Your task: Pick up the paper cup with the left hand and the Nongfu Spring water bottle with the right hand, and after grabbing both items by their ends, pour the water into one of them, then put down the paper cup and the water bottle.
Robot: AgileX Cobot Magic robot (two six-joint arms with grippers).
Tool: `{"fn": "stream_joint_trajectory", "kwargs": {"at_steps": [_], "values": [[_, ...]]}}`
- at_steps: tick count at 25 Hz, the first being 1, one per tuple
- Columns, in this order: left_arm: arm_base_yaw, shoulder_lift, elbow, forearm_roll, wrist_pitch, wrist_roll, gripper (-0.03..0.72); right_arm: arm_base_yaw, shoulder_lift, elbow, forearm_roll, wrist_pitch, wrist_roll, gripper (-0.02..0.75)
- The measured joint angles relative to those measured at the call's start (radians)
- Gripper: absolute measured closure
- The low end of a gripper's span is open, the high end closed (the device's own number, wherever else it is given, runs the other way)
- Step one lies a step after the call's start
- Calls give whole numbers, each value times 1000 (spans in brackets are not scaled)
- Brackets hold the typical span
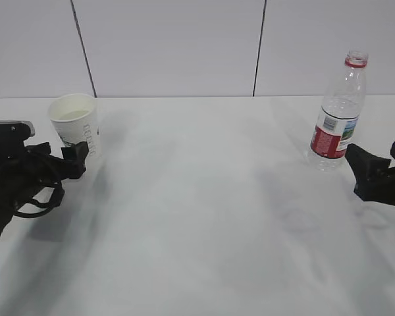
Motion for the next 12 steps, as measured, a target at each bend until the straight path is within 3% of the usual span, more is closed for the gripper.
{"fn": "stream_joint_trajectory", "kwargs": {"at_steps": [12], "values": [[0,-217,155,0,-2,0,67,0,0,0,0,0,-2,145]]}}
